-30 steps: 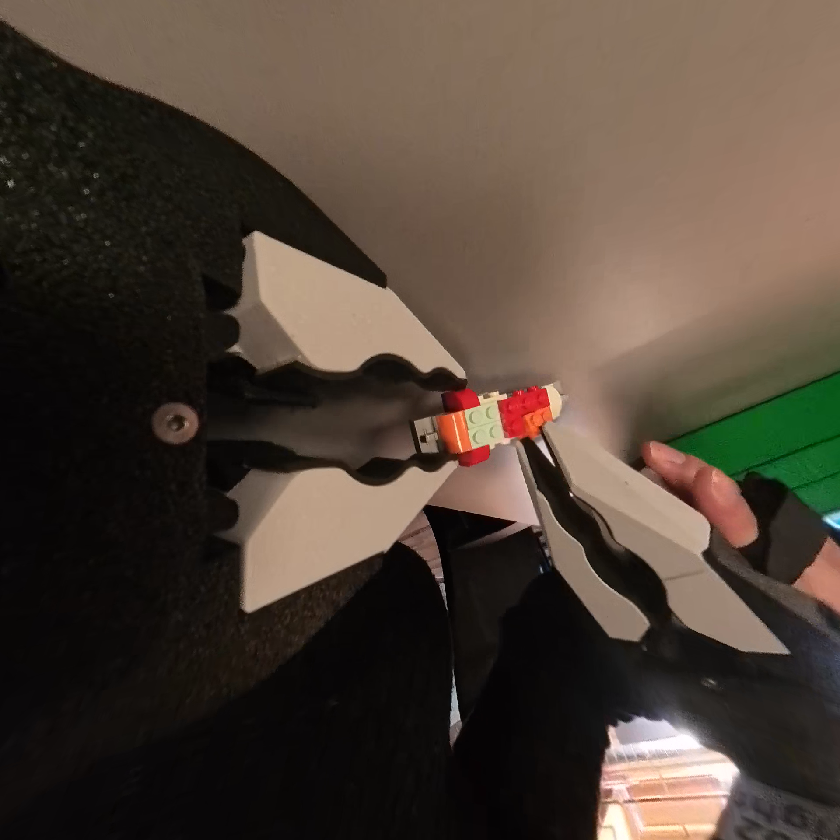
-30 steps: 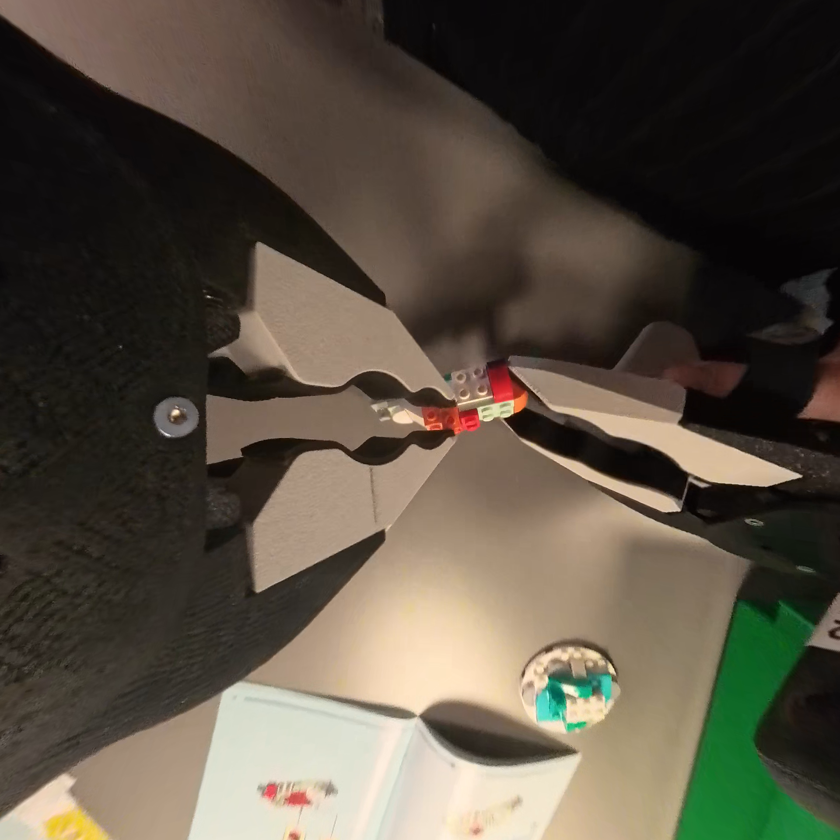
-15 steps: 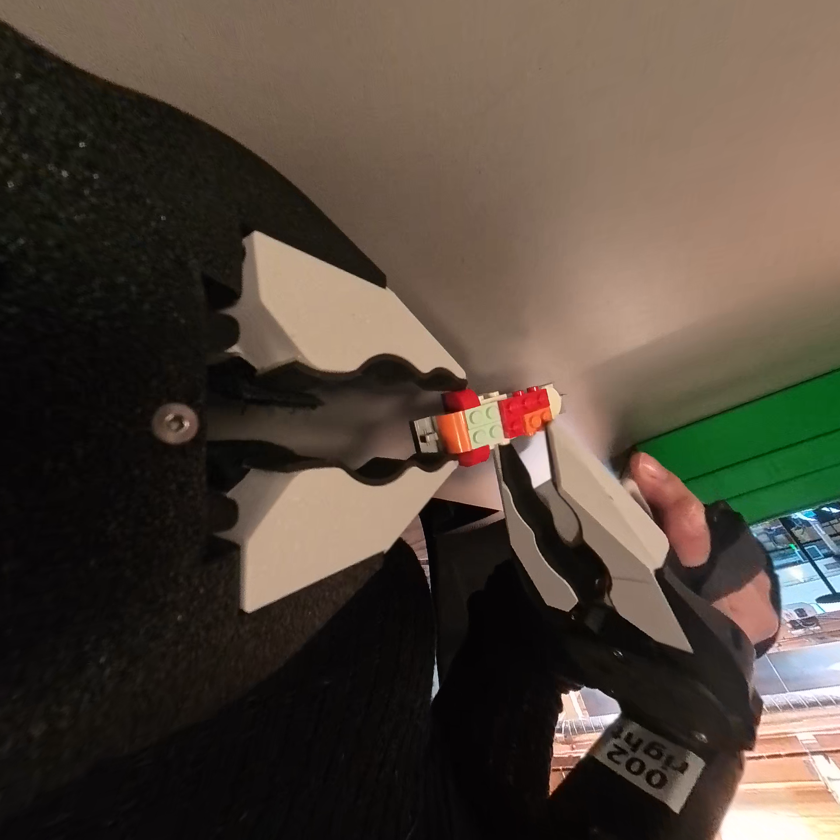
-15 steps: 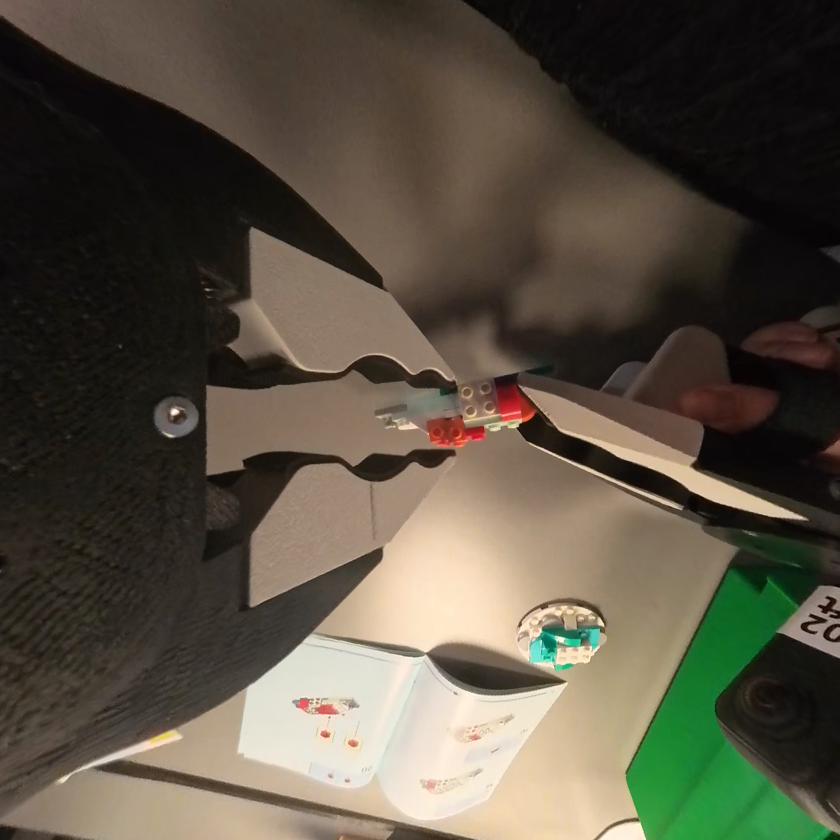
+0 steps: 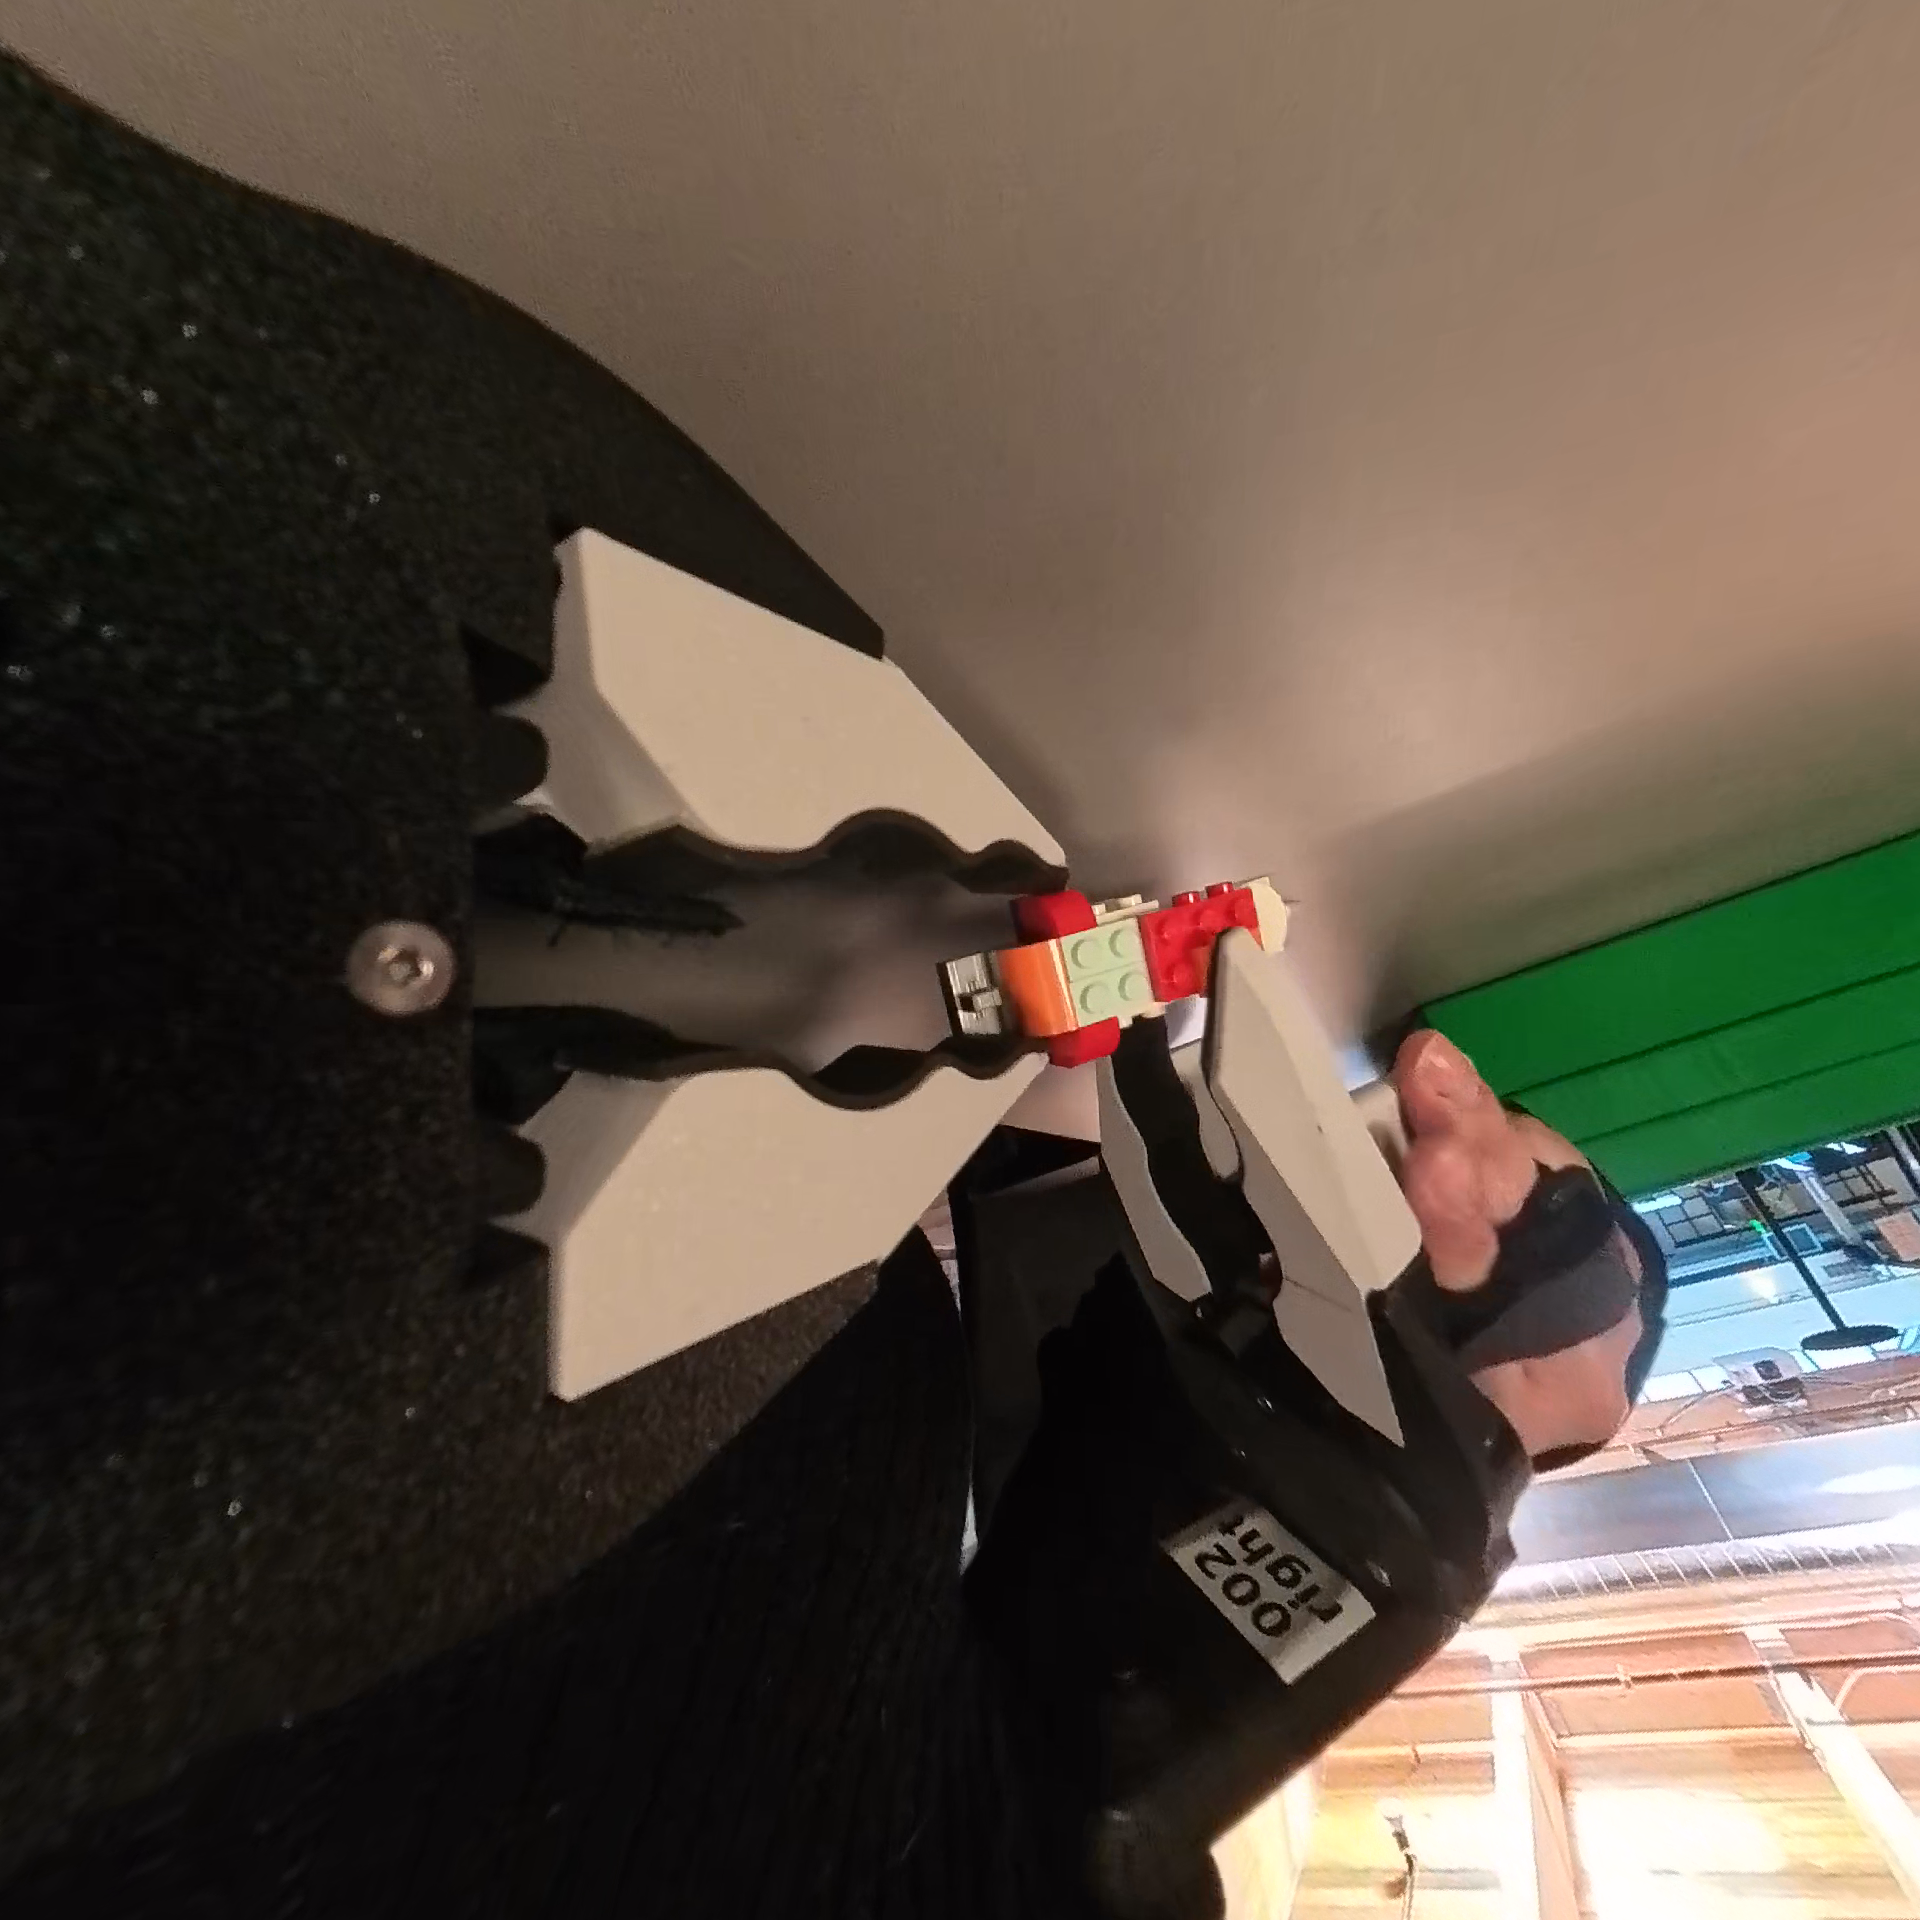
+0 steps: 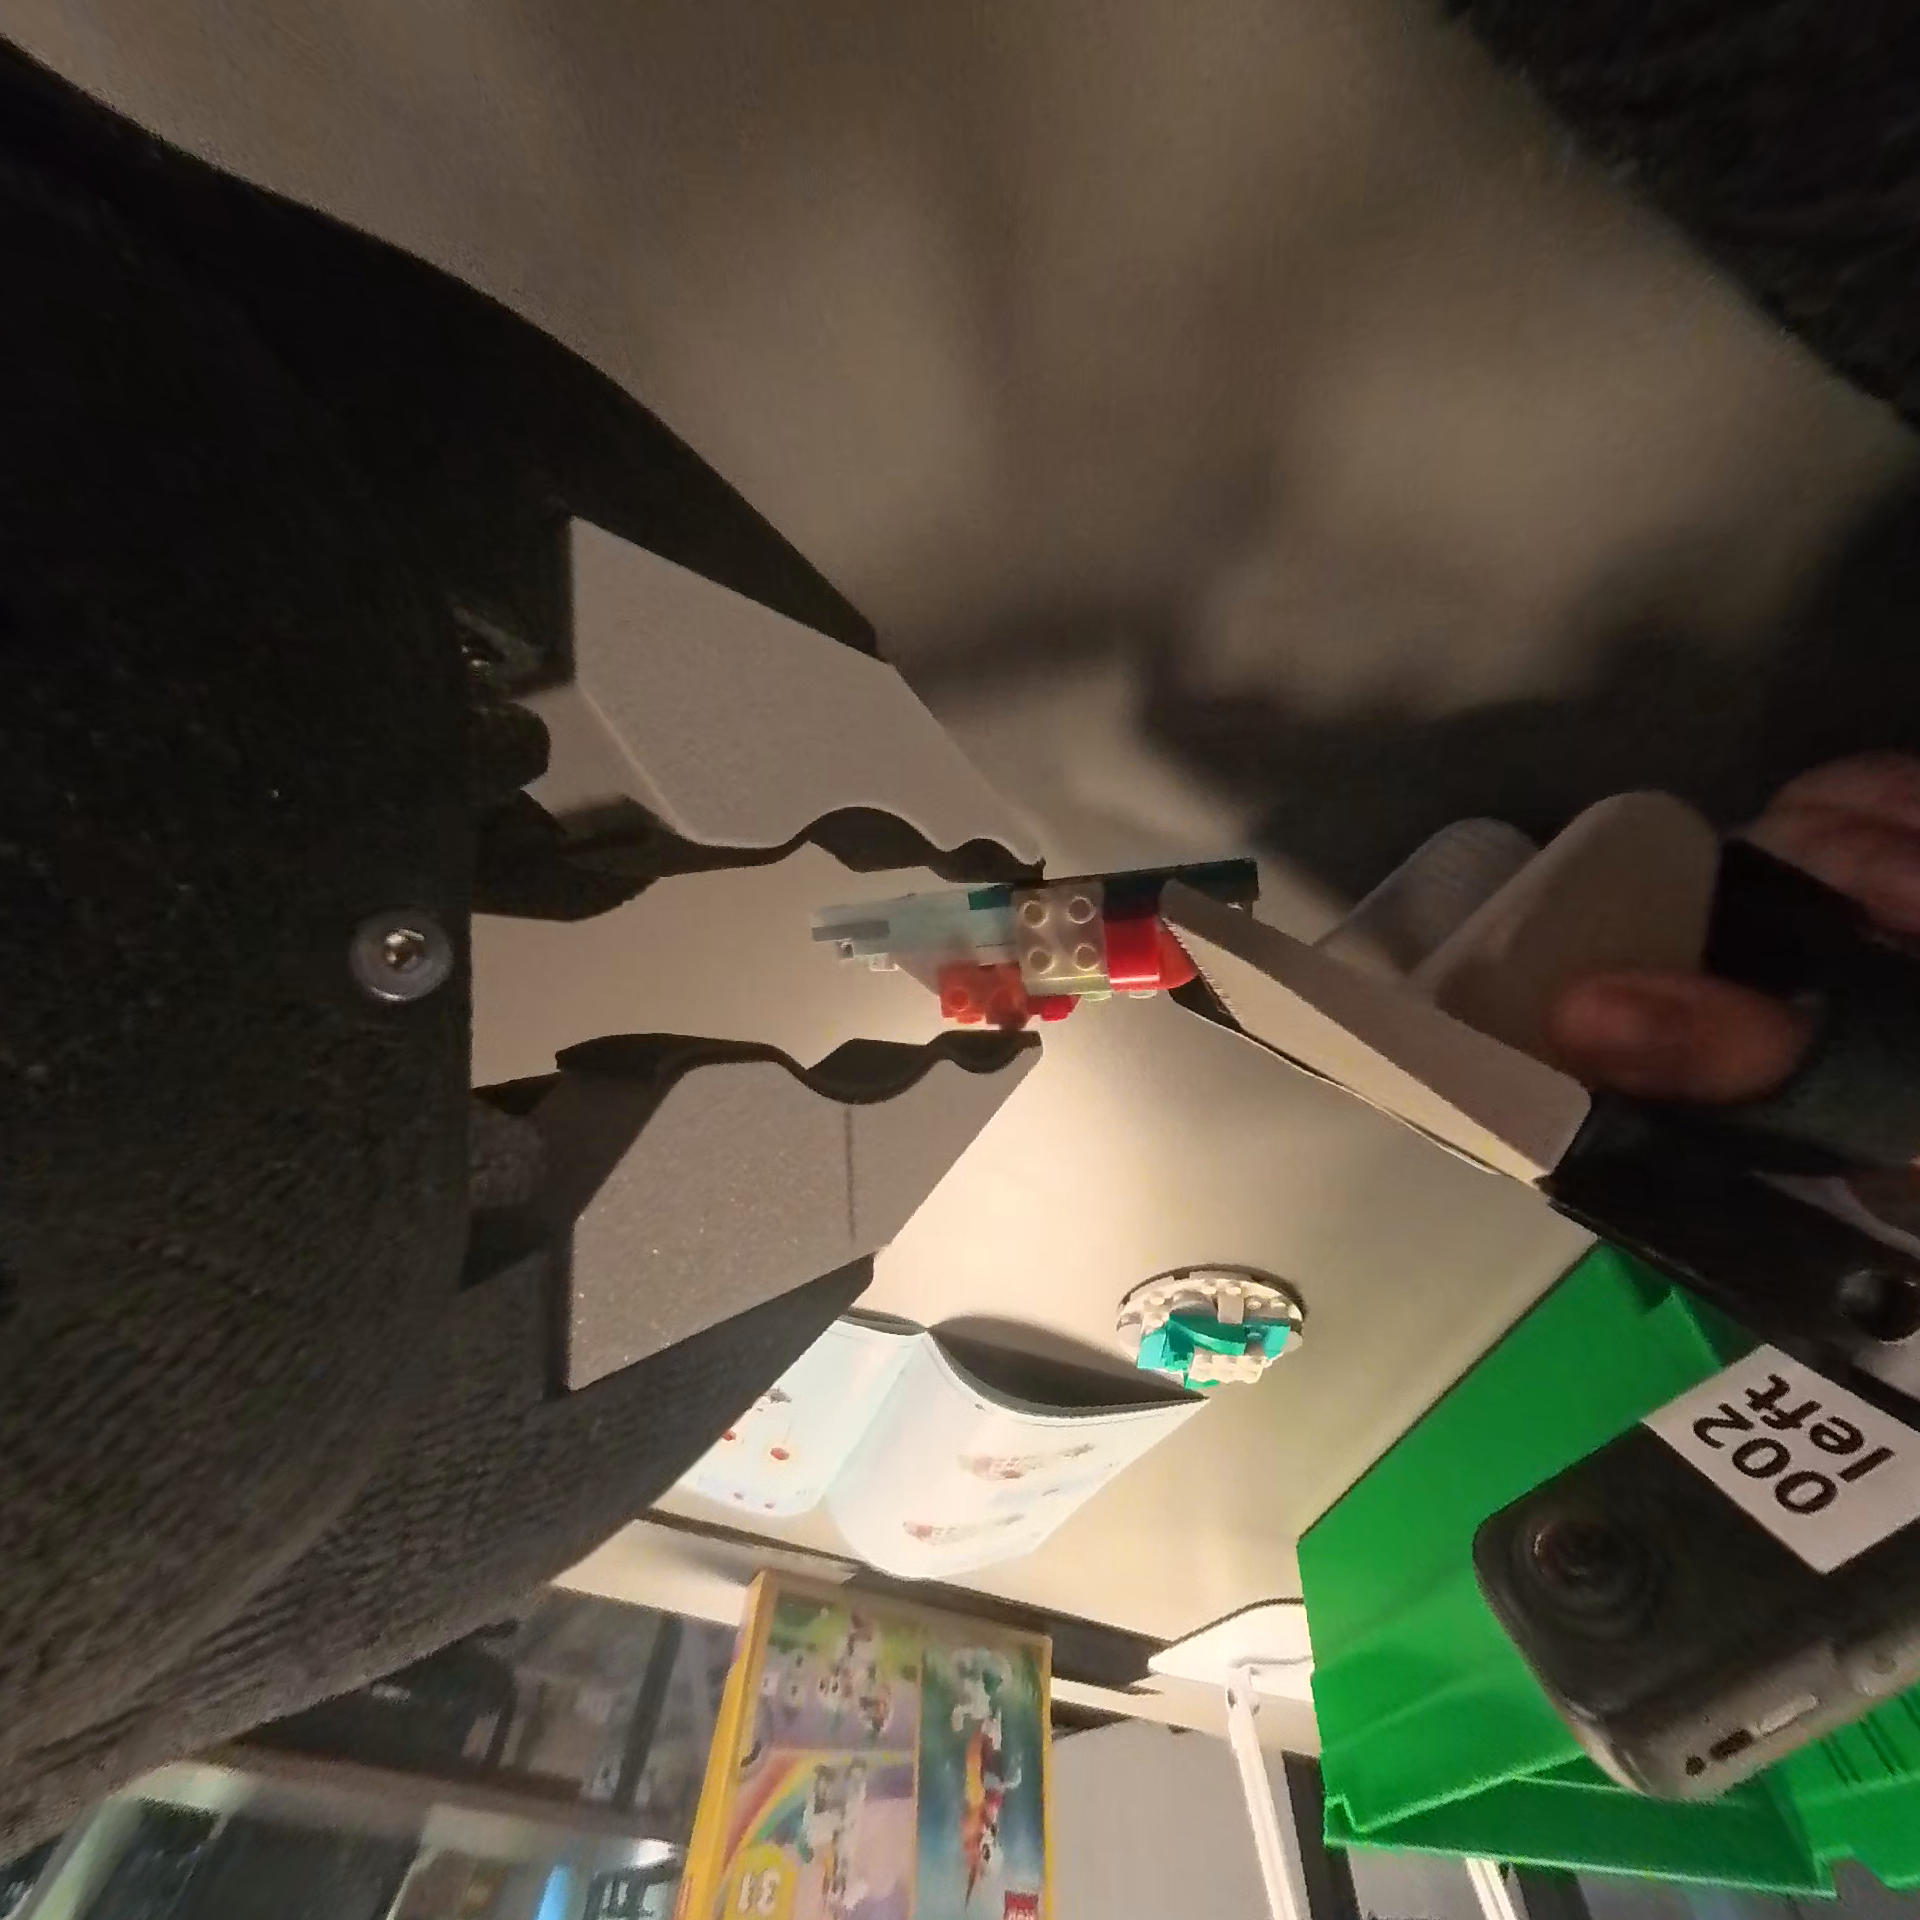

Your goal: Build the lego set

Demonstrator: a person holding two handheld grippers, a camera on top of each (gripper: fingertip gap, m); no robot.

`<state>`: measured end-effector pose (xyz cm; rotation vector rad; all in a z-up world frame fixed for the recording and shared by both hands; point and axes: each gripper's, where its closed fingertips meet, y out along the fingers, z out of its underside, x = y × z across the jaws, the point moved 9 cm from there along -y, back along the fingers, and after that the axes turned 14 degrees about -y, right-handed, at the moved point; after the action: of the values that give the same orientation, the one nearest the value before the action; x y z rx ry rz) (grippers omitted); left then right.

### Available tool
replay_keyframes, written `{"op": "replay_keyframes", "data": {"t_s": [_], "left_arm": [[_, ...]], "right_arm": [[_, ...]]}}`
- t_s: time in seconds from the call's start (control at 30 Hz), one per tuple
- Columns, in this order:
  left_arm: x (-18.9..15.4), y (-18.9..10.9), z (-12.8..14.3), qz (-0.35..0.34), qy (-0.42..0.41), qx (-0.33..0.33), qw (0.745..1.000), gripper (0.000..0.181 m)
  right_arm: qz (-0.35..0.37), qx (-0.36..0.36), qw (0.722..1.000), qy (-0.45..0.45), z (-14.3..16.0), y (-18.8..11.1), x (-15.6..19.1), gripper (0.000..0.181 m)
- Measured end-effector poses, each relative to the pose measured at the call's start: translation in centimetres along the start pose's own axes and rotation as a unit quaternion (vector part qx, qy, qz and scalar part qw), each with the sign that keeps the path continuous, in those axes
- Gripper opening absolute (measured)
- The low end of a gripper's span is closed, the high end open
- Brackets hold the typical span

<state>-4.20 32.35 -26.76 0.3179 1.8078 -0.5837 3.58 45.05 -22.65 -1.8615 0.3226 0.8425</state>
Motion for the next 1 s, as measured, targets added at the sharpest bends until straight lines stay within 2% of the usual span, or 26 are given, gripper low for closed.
{"op": "replay_keyframes", "data": {"t_s": [0.37,0.53,0.6,0.7,0.83,0.93,1.0], "left_arm": [[0.0,0.0,0.0,-0.007,0.0,-0.002,1.0,0.025],[0.0,-0.1,-0.2,0.002,-0.008,-0.009,1.0,0.025],[0.0,-0.1,-0.2,0.0,-0.007,-0.014,1.0,0.025],[0.0,-0.1,-0.2,-0.001,-0.005,-0.014,1.0,0.025],[-0.1,0.0,-0.3,-0.014,0.008,-0.023,1.0,0.025],[-0.7,-0.3,-1.2,-0.065,0.077,-0.063,0.993,0.025],[-1.4,-0.4,-1.9,-0.118,0.158,-0.067,0.978,0.025]], "right_arm": [[0.013,0.013,1.0,0.015,-0.1,0.0,0.5,0.023],[0.029,-0.019,0.994,0.103,0.3,-0.2,0.4,0.047],[0.026,-0.061,0.984,0.166,0.6,-1.0,0.3,0.057],[0.087,-0.121,0.954,0.262,2.0,-2.5,-0.2,0.063],[0.27,-0.144,0.883,0.357,5.5,-4.5,-0.9,0.061],[0.417,-0.119,0.81,0.394,8.5,-5.5,-0.9,0.057],[0.469,-0.1,0.777,0.407,9.9,-5.5,-0.9,0.055]]}}
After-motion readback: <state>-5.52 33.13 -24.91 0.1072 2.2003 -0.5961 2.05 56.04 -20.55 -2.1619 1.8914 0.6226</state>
